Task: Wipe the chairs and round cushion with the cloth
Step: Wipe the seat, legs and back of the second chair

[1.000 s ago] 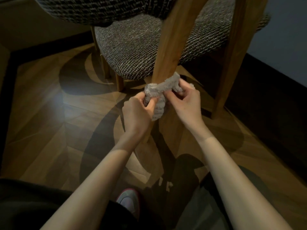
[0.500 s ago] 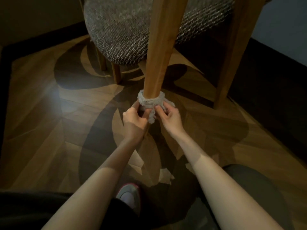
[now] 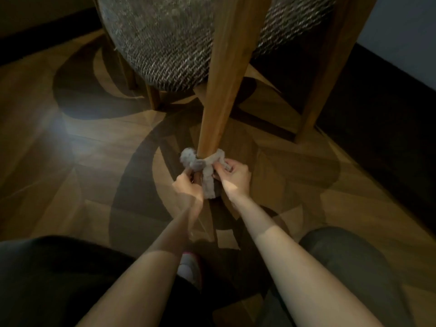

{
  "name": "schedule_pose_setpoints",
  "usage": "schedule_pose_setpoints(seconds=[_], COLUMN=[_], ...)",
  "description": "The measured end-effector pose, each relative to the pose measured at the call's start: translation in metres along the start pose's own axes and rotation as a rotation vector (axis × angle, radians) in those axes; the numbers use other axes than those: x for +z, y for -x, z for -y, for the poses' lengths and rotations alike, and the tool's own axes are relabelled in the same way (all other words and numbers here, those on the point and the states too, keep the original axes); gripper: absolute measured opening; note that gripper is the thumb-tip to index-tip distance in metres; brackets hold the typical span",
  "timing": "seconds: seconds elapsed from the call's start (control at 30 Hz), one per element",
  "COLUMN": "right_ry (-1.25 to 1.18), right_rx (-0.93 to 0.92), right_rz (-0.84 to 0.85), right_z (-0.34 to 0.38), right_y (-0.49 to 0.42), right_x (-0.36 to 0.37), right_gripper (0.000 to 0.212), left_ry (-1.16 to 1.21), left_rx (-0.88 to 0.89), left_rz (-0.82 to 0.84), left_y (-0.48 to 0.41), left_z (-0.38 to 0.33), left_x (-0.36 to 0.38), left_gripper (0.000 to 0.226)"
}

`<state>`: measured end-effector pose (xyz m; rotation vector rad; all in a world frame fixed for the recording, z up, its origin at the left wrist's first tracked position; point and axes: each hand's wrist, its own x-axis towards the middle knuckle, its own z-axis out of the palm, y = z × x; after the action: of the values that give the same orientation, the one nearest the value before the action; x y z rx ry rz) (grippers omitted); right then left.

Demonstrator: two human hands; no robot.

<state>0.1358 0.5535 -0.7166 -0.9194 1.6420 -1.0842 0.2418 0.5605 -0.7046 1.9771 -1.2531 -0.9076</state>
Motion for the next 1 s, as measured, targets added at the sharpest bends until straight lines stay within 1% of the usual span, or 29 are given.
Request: schedule_pose_setpoints(seconds=[0.03,0.07,0.13,0.2,0.23,0.3,0.37,0.4,0.43,0.5,0.53,0.67,0.77,0.9,1.0], right_ry=[-0.018,-0.02,-0.022,0.033,0.074,0.104,0.114,0.139,0.168,0.184,0.183,0.187,0.212,0.26,0.282], right_rx=[0.024,0.043,0.078,0.114,0.141,0.226,0.257,0.252,0.245,0.235,0.225,0.159,0.113,0.036,-0.045], right_rz=[-0.022,-0.031,-0.045,-0.065,-0.058,-0.023,0.014,0.024,0.029,0.047,0.064,0.079,0.133,0.213,0.248], right_z=[0.01,0.022,0.05,0.08,0.096,0.132,0.171,0.191,0.212,0.254,0.276,0.361,0.42,0.492,0.538], right_y=[0.007,0.014,0.027,0.038,0.044,0.061,0.082,0.093,0.106,0.136,0.151,0.214,0.255,0.292,0.307], right_x=[-0.005,-0.011,-0.028,-0.052,-0.066,-0.093,-0.113,-0.121,-0.128,-0.137,-0.141,-0.149,-0.152,-0.144,-0.125], right_gripper=[0.019,0.02,0.016,0.01,0.008,0.002,0.016,0.018,0.017,0.01,0.005,0.011,0.011,0.006,0.011], left_ry=[-0.022,0.019,0.105,0.117,0.124,0.125,0.16,0.2,0.202,0.096,0.075,0.119,0.132,0.121,0.176], left_rx=[-0.032,-0.08,-0.149,-0.161,-0.175,-0.232,-0.302,-0.301,-0.261,-0.155,-0.117,-0.042,0.006,0.073,0.085], left_rz=[-0.04,-0.072,-0.109,-0.127,-0.095,0.02,0.084,0.087,0.087,0.083,0.077,0.164,0.234,0.212,0.188], left_y=[0.008,0.018,0.039,0.059,0.068,0.083,0.099,0.109,0.118,0.136,0.144,0.178,0.203,0.222,0.22], left_z=[-0.01,-0.026,-0.06,-0.093,-0.108,-0.138,-0.167,-0.183,-0.197,-0.225,-0.238,-0.29,-0.324,-0.361,-0.376], left_x=[-0.004,-0.009,-0.022,-0.041,-0.052,-0.075,-0.101,-0.117,-0.134,-0.172,-0.19,-0.273,-0.338,-0.413,-0.456], left_gripper=[0.013,0.015,0.019,0.019,0.019,0.016,0.014,0.011,0.012,0.023,0.024,0.014,0.023,0.024,0.024])
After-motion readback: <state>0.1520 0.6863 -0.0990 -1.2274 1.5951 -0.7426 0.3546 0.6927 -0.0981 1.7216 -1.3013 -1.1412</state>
